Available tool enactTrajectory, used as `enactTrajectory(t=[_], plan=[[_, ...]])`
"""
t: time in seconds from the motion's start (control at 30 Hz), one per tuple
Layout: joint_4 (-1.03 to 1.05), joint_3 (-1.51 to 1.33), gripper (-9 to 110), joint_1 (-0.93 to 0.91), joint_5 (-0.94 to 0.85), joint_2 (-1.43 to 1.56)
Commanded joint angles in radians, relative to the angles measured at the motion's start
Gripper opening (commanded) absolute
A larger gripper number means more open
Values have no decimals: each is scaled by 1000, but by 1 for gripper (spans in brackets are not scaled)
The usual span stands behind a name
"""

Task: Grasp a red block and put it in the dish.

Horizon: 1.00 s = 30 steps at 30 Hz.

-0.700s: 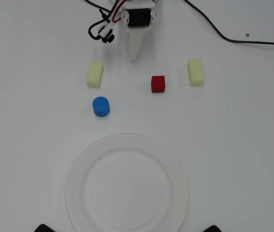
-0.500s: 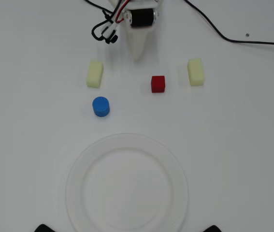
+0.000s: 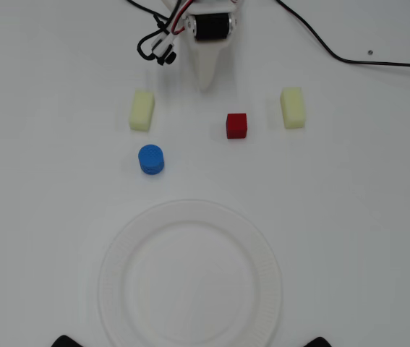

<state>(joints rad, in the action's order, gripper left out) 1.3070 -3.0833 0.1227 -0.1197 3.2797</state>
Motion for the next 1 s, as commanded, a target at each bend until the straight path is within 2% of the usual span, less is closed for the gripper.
enactTrajectory(t=[0.0, 0.23, 0.47, 0.53, 0.73, 0.97], plan=[[2, 44, 0, -11, -9, 130], [-58, 408, 0, 18, -9, -396], [-57, 721, 0, 81, 5, -787], [-57, 801, 5, 114, 17, -888], [-58, 983, 28, 173, 144, -1181], [-58, 1046, 39, 212, 216, -1353]])
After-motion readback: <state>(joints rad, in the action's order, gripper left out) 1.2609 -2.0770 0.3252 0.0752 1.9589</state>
